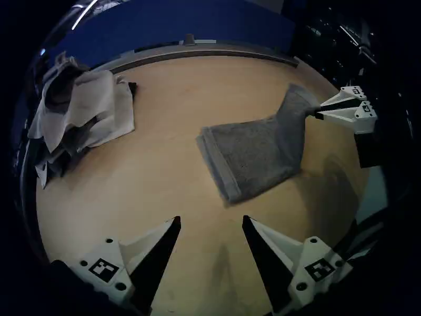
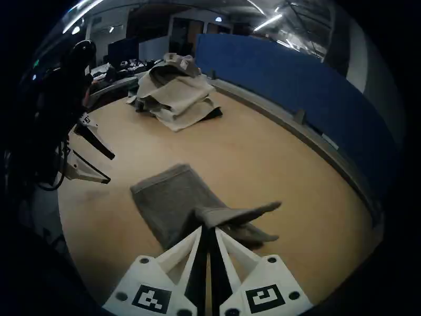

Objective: Fold towel

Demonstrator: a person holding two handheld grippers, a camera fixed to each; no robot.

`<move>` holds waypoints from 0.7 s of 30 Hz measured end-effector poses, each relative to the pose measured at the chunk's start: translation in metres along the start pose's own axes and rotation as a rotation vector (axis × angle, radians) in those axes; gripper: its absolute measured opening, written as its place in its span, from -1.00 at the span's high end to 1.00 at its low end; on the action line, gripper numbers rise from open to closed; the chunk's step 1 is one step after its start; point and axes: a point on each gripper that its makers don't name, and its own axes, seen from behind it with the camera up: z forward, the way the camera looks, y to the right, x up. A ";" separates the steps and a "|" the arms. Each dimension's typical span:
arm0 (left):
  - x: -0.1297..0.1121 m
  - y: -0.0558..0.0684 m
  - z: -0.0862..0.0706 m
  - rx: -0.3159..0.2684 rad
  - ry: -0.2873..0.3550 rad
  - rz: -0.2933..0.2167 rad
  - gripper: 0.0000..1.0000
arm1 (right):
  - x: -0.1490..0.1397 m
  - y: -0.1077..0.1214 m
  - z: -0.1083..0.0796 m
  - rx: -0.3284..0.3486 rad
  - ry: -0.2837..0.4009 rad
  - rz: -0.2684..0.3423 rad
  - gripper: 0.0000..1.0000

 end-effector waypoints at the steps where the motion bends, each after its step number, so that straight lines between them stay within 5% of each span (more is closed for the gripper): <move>1: 0.000 -0.001 -0.001 0.000 0.002 -0.003 -0.73 | 0.003 -0.004 0.002 0.006 0.002 -0.006 0.95; 21: -0.019 -0.031 -0.017 0.018 0.029 -0.057 -0.73 | 0.043 -0.093 0.061 0.158 -0.020 -0.114 0.95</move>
